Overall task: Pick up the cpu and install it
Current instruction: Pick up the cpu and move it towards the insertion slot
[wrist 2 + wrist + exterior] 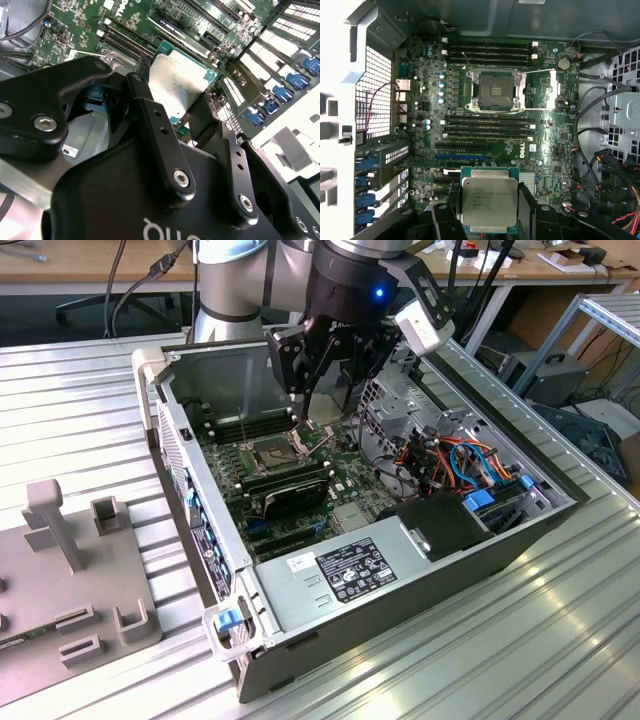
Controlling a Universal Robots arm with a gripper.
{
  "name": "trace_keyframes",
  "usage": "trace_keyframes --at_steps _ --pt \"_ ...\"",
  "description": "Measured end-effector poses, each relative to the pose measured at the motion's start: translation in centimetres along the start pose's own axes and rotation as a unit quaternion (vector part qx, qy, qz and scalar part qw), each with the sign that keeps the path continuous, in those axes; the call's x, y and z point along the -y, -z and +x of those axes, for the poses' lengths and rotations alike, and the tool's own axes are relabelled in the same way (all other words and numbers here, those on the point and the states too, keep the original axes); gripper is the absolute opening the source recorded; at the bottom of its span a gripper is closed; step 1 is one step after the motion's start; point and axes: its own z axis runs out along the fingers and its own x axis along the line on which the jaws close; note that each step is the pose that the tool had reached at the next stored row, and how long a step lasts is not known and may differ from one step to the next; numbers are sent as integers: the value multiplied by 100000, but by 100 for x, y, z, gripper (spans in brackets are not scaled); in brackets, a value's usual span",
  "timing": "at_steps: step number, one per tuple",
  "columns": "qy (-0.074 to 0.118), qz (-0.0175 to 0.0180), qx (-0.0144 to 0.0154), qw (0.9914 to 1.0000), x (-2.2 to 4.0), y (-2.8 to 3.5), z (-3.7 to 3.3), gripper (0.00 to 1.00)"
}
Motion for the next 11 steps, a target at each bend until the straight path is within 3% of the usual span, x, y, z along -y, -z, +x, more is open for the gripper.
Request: trace_keyframes --at_steps 11 --pt "9 -6 3 100000 0 -1 -13 55"
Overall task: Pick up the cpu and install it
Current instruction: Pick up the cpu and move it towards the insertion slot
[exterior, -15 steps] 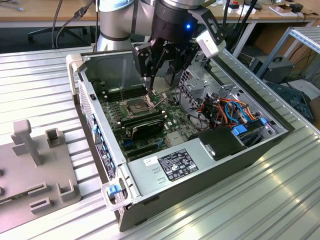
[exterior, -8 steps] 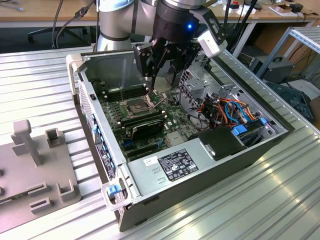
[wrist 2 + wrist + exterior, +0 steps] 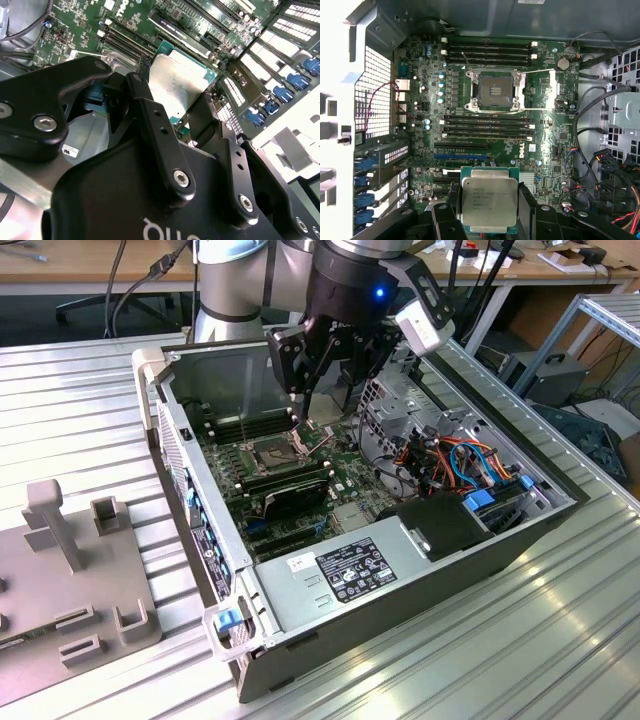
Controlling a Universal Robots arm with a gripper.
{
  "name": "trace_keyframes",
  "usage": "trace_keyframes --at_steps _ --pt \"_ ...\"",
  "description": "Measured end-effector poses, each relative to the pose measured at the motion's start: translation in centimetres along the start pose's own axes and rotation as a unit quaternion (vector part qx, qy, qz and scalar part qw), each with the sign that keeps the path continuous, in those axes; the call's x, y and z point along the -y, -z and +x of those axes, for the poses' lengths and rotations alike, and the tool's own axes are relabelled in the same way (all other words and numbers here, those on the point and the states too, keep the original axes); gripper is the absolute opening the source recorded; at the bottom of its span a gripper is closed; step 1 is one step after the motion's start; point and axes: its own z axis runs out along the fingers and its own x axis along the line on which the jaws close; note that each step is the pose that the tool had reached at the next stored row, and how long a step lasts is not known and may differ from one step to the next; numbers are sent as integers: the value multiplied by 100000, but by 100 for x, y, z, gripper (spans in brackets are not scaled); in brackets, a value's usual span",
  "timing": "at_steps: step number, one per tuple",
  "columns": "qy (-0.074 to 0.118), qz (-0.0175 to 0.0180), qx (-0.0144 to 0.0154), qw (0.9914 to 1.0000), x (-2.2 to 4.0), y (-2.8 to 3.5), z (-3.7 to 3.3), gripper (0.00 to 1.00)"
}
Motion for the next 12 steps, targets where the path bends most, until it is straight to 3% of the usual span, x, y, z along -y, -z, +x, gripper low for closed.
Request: trace_keyframes --at_steps 12 --pt "-4 3 -1 100000 3 -1 -97 55"
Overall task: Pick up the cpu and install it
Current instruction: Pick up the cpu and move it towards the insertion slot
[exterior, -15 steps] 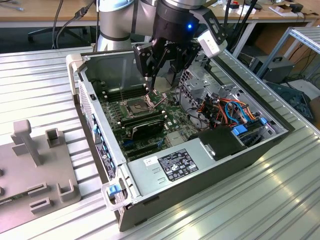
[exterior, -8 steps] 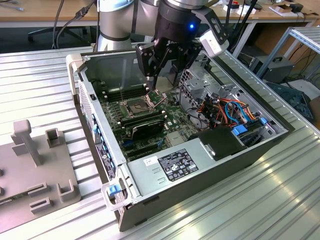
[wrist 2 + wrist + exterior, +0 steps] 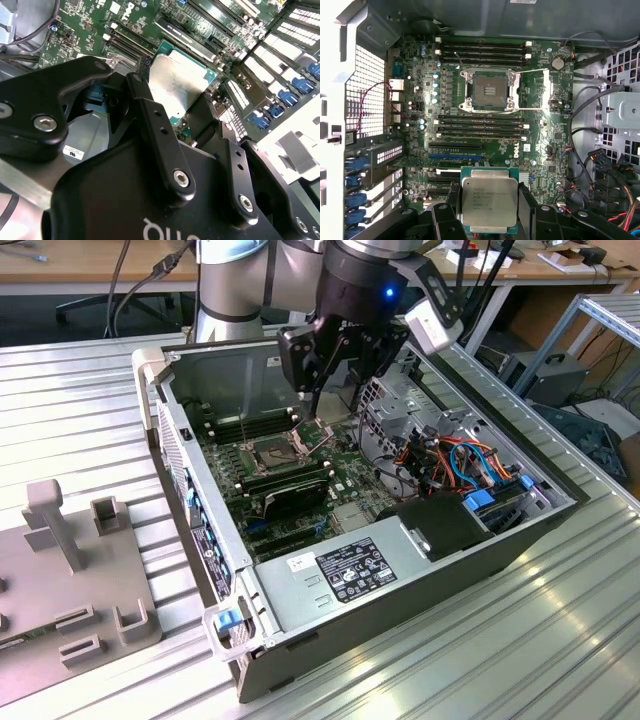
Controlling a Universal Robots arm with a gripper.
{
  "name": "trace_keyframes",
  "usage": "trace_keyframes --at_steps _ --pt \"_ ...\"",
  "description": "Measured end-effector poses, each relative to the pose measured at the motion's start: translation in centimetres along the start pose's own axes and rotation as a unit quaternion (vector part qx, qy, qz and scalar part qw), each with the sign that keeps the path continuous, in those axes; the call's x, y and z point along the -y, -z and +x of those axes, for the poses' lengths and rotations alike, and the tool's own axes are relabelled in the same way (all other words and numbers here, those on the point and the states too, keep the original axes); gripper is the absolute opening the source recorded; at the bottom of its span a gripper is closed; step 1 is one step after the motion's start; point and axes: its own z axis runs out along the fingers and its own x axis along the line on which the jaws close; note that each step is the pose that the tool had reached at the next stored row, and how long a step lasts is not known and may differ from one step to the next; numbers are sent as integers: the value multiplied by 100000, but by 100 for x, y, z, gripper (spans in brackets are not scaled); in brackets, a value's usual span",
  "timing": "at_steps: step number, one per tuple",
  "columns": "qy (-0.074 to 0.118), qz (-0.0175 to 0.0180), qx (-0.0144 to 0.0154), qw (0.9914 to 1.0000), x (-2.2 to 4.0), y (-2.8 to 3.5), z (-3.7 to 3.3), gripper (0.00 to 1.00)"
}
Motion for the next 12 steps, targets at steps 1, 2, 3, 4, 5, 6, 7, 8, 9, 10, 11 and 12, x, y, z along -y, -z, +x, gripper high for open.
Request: trace_keyframes --at_steps 1,2,3,4,5,6,7,8,9,10,11,12 --pt "-1 0 1 100000 0 0 -5 55" --pt "1 -1 -1 100000 0 0 -11 55" --pt "-1 -1 -2 100000 0 0 -13 55" --pt "-8 4 -2 100000 1 0 -13 55" --pt "-9 -3 0 100000 0 0 -14 55" --pt "0 -1 -3 100000 0 0 -15 55" --pt "-1 0 -1 100000 0 0 -18 55" --pt "1 1 0 100000 1 0 -20 55" --pt "0 -1 0 100000 1 0 -20 55" --pt "2 0 0 100000 1 0 -21 55" --pt "-1 0 0 100000 1 0 -21 55" --pt "0 0 -1 100000 1 0 -21 55"
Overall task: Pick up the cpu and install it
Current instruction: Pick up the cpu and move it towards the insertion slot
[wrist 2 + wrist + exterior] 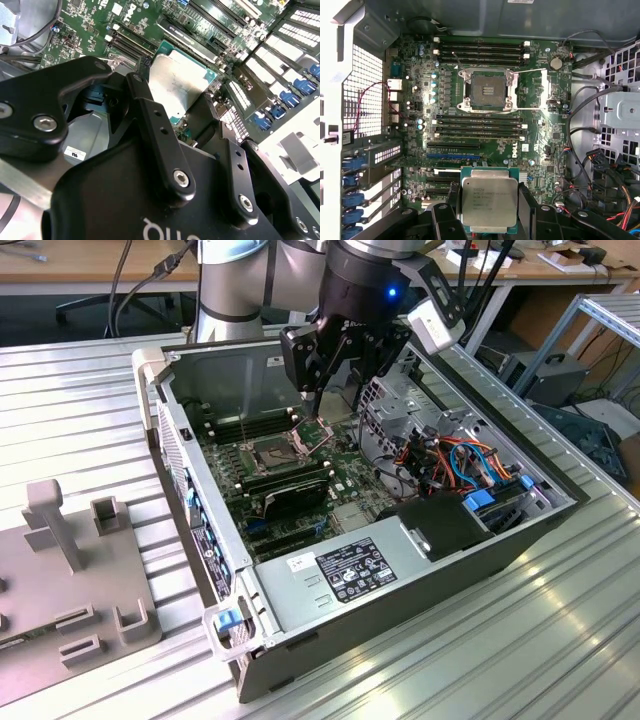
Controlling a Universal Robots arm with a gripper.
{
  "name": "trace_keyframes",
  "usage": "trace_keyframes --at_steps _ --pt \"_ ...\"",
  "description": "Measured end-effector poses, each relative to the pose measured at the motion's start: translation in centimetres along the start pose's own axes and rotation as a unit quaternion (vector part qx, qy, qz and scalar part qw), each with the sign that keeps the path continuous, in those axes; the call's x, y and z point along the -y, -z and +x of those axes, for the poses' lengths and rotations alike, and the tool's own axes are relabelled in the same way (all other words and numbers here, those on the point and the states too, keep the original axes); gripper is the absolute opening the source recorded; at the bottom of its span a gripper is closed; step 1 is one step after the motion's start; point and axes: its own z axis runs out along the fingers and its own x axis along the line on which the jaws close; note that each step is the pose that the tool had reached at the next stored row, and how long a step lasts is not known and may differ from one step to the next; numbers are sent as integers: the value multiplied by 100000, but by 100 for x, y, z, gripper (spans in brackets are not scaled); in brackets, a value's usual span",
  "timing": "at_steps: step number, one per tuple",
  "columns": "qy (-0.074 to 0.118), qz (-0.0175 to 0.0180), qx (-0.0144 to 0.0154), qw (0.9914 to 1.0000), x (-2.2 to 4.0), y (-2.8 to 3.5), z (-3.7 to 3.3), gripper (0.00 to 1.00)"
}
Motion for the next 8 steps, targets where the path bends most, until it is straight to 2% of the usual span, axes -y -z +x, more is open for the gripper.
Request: trace_keyframes --at_steps 6,8 --pt "7 0 0 100000 0 0 -3 55" --pt "2 0 -1 100000 1 0 -26 55"
